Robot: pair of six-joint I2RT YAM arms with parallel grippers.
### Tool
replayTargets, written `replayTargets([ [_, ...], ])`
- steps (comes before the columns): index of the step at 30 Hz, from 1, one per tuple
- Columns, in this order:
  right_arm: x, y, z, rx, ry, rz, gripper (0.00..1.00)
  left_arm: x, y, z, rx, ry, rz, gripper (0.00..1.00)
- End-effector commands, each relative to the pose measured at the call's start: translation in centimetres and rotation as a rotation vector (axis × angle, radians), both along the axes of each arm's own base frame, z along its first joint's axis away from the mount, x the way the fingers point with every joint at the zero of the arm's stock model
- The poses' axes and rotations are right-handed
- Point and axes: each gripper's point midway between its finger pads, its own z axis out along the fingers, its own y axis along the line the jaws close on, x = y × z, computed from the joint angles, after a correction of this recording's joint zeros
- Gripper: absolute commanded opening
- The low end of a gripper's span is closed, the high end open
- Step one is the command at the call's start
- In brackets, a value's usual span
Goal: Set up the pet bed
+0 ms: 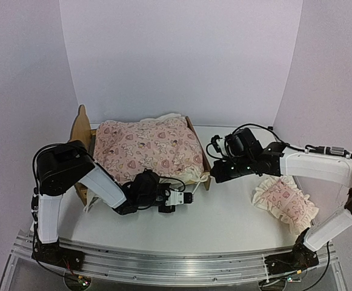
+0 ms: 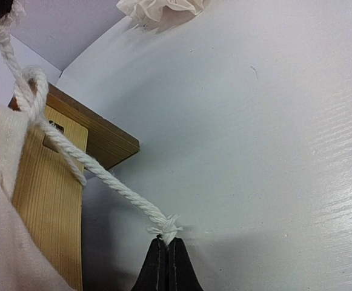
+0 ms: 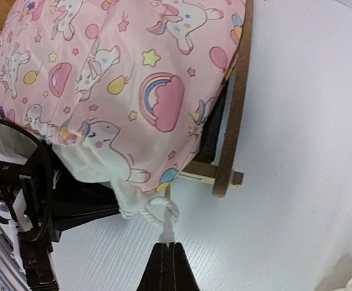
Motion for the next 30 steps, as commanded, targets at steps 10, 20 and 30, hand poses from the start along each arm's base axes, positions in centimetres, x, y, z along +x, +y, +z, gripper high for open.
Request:
replayTargets([
  [10, 6.9, -2.9, 8.4, -0.181, -0.296, -0.073, 0.00, -3.1, 3.8, -1.8, 0.148, 0.347, 0.068, 0.00],
  [20, 8.3, -2.3, 7.9, -0.188, -0.280, -0.072, 0.00, -6.1, 6.2, -3.8, 0.262, 0.446, 0.011, 0.00],
  [30, 7.7, -5.9, 7.6, -0.190, -0.262, -0.177, 0.00, -7.3, 6.6, -4.9, 0.300, 0.441, -0.036, 0.00],
])
